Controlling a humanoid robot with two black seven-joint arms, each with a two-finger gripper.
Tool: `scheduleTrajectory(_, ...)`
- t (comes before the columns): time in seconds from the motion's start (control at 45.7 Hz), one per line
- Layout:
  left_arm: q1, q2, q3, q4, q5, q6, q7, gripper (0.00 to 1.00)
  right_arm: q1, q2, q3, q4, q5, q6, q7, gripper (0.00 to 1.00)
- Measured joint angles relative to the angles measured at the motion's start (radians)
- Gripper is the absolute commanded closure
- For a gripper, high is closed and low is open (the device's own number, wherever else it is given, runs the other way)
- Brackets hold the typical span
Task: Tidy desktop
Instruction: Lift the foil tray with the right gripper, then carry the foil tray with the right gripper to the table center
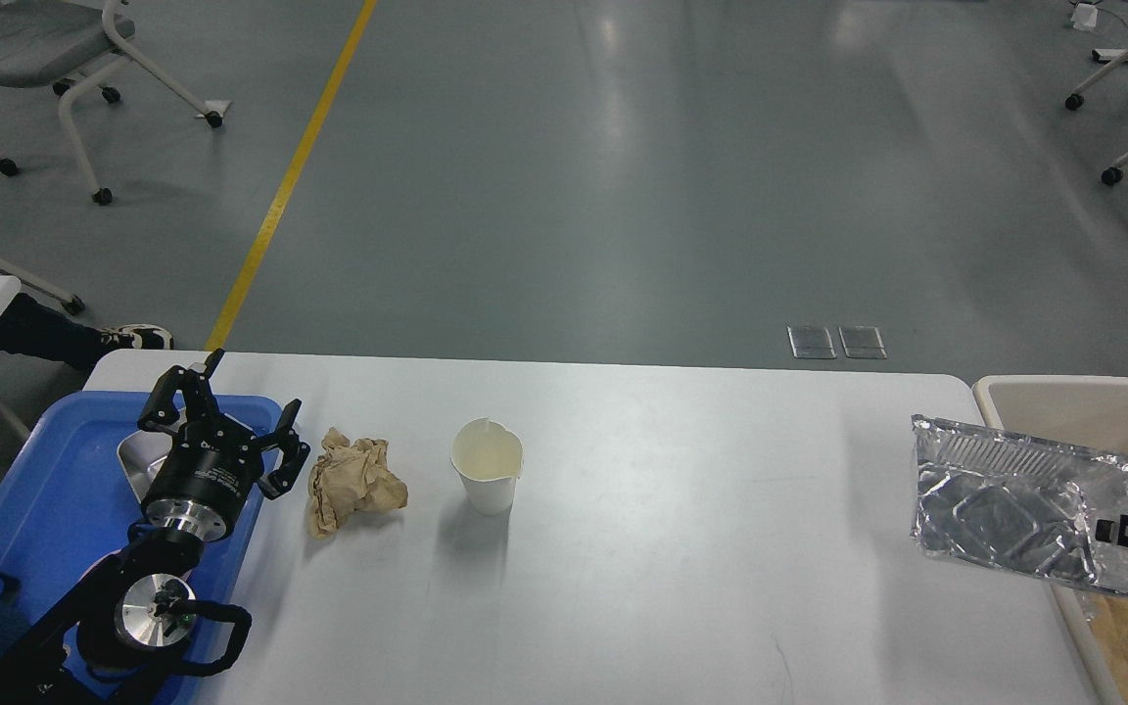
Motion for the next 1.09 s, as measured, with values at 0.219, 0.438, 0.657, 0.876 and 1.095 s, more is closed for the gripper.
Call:
scheduleTrajectory(0.219,0.0,0.004,0.0,0.0,0.0,0.0,-0.001,0.04,0.062,-0.171,0.008,0.158,0.057,0.058,0.013,1.0)
scheduleTrajectory(0.438,0.001,0.009,0.0,0.003,-0.001,0.006,0.007,0.04,0.142,-0.282,0.009,0.205,0.085,0.15,0.014,1.0)
scheduleTrajectory(0.657,0.001,0.006,0.0,0.006,-0.003,0.063,0.03,0.04,0.184,-0.317,0.014,0.256,0.088,0.175,0.008,1.0)
scheduleTrajectory(0.876,0.0,0.004,0.0,0.005,-0.003,0.082,0.03,0.04,0.206,-0.213,0.018,0.305,0.089,0.164,-0.023,1.0)
scheduleTrajectory(1.095,0.005,0.008,0.0,0.0,0.0,0.08,0.024,0.04,0.235,-0.051,0.005,0.281,0.079,0.162,-0.053,1.0)
